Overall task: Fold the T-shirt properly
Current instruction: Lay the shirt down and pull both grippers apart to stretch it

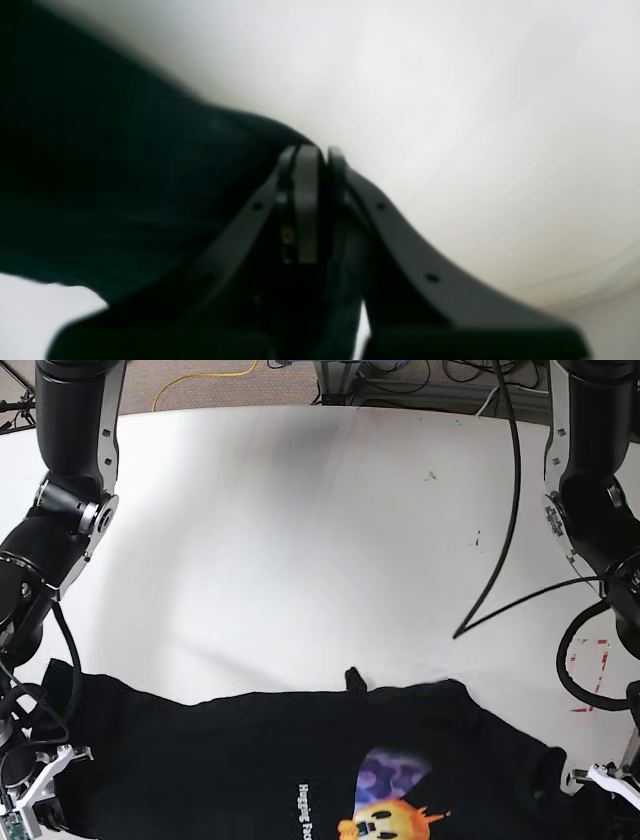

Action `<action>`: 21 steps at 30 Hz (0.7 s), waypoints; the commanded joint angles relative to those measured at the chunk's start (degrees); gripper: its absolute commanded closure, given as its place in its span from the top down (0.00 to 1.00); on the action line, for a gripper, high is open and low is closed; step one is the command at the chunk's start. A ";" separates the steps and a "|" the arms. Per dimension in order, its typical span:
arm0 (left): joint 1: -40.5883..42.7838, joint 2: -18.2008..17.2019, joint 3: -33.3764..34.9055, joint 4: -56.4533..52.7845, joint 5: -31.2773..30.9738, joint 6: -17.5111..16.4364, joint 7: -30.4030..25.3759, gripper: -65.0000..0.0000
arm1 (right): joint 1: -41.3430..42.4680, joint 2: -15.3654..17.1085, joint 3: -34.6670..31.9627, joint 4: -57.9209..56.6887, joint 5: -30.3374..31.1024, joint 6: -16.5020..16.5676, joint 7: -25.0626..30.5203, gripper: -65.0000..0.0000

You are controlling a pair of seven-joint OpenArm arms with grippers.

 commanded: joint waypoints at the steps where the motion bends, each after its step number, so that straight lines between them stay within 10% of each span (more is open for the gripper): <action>1: -3.86 -0.37 0.00 -0.27 -0.13 0.73 -0.80 0.01 | 3.80 1.04 -0.33 -2.70 -0.13 0.58 1.85 0.02; 21: -1.12 -0.20 0.37 -0.42 -0.51 0.60 -0.84 0.01 | 1.11 1.63 -0.18 0.40 0.01 0.42 2.17 0.02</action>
